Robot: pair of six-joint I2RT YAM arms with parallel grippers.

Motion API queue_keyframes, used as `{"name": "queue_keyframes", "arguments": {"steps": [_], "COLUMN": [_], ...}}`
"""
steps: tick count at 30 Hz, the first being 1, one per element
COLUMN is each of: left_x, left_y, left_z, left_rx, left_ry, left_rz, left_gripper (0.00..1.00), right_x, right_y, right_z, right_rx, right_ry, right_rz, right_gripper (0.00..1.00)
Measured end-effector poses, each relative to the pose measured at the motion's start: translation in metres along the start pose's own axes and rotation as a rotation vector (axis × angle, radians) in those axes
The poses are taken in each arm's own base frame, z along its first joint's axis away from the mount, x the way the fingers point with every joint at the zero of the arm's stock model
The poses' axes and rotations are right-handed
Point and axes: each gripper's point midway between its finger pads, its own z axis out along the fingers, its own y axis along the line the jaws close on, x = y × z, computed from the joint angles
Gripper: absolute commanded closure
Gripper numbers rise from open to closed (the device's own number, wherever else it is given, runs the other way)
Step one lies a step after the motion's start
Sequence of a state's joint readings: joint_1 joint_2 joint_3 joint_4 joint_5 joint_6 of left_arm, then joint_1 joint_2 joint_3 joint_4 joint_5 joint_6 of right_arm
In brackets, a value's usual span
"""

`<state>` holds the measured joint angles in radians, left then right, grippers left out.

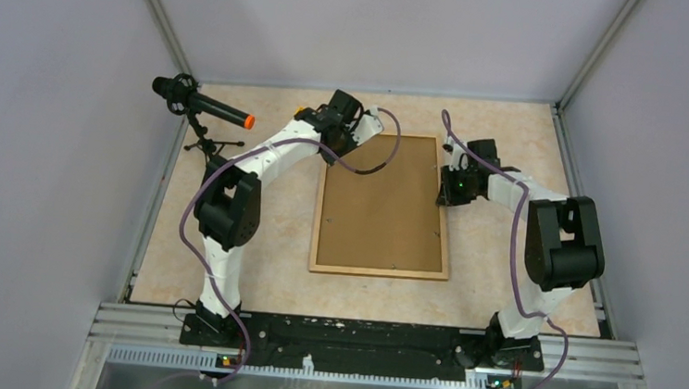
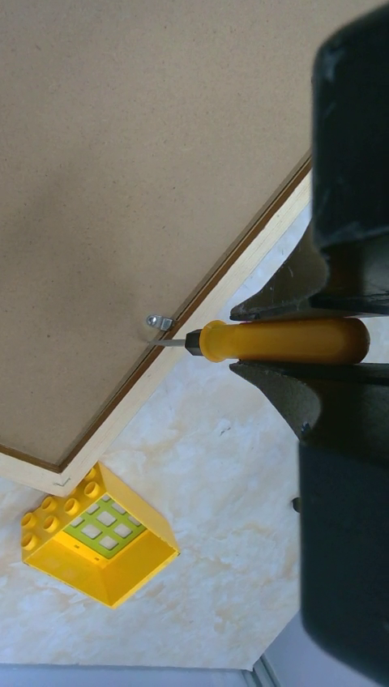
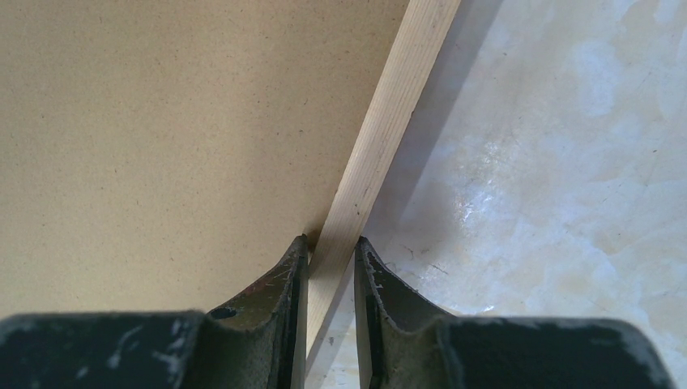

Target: Take the photo out of the frame

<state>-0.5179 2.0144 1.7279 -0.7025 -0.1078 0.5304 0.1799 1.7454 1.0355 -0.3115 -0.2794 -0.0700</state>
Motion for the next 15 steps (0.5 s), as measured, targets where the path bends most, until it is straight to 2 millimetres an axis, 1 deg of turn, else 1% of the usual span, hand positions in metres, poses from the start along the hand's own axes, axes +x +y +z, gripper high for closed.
{"name": "queue_keyframes", "arguments": {"steps": [8,15], "left_x": [0.0014,0.0018], "left_y": [0.0039,0.0034], "left_z": [0.0029,0.0031], "left_rx": [-0.024,-0.021], "left_ry": [0.010,0.011], "left_rz": [0.000,0.004], "left_gripper": [1.00,1.00], "right_x": [0.0003,0.0006], "right_y": [-0.0003,-0.0003], "right_z": [0.0002,0.0005], "right_rx": [-0.012,-0.022], "right_ry": [0.000,0.000], "right_rz": [0.007,0.012], "right_gripper": [1.00,1.00]}}
